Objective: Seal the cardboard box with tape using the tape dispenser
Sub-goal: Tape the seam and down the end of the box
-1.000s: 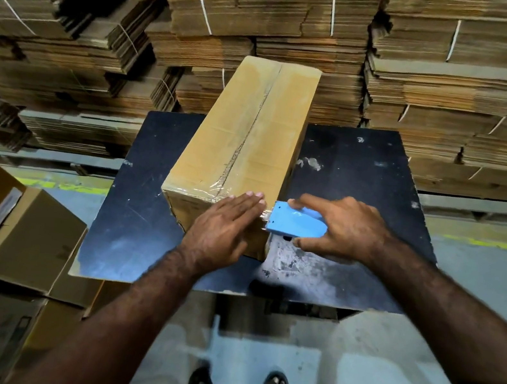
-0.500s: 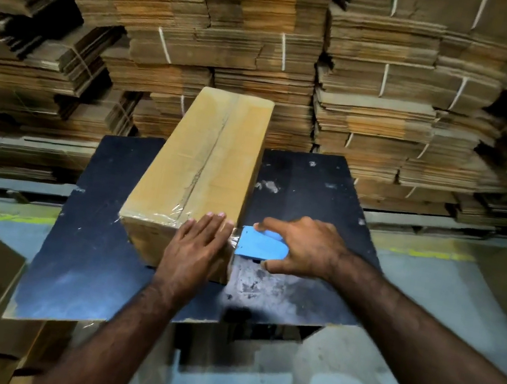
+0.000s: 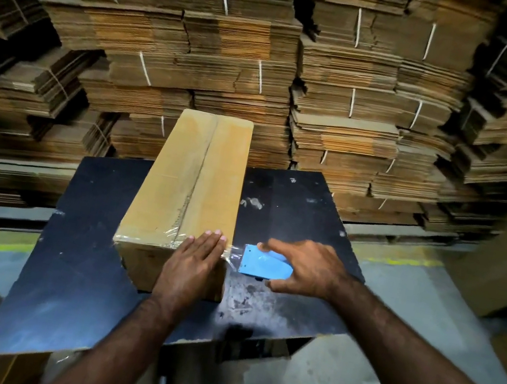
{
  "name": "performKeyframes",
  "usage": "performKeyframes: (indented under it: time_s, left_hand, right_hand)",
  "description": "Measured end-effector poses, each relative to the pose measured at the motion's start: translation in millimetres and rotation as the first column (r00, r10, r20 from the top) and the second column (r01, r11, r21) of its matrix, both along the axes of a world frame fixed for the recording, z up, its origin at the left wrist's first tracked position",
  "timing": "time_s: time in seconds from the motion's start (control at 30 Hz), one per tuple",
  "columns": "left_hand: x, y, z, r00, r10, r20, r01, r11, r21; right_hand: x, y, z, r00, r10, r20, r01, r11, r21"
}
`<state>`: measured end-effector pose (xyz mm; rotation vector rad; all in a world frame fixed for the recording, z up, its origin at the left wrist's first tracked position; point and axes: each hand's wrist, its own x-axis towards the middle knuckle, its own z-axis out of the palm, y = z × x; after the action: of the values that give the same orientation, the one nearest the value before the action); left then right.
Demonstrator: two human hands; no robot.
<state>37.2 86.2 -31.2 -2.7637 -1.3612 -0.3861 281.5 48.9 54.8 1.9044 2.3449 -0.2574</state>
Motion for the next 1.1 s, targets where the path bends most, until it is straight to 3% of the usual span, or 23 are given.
performKeyframes:
  time_s: [0.33,0.6,0.7,0.73,0.8,0.9,1.0,1.1]
  left_hand:
    - [-2,1,8,1.000,0.003,-0.004,-0.003,0.994,-0.107]
    - [-1,4,-4,0.997,0.002,0.072,0.003,0.998,-0.066]
    - [-1,4,-4,0.997,0.023,0.069,-0.019,0.998,-0.062]
    - [0,4,-5,0.998,0.022,0.066,-0.018,0.998,-0.061]
    - [2,5,-8,0.996,0.040,0.081,-0.038,0.999,-0.034]
    - [9,8,-12,0.992,0.062,0.108,-0.061,0.998,-0.012]
    - [12,11,-17,0.990,0.086,0.111,-0.086,0.996,-0.001]
    - [13,12,-23,0.985,0.089,0.150,-0.097,0.994,0.051]
  right_hand:
    - [-43,28,29,0.965,0.047,0.259,-0.032,0.998,-0.059]
    - [-52,33,20,0.955,-0.002,0.298,0.036,0.994,-0.107]
    - [-36,20,-17,0.867,0.072,0.493,0.026,0.982,-0.188]
    - [-23,9,-35,0.871,0.038,0.489,0.084,0.970,-0.226]
    - [7,-6,-65,0.920,-0.199,0.337,0.277,0.940,-0.201]
    - [26,-10,-100,0.877,-0.458,0.147,0.477,0.868,-0.138]
    - [23,-6,-137,0.791,-0.612,-0.004,0.605,0.783,-0.144]
    - [29,-3,-166,0.746,-0.665,-0.041,0.655,0.743,-0.136]
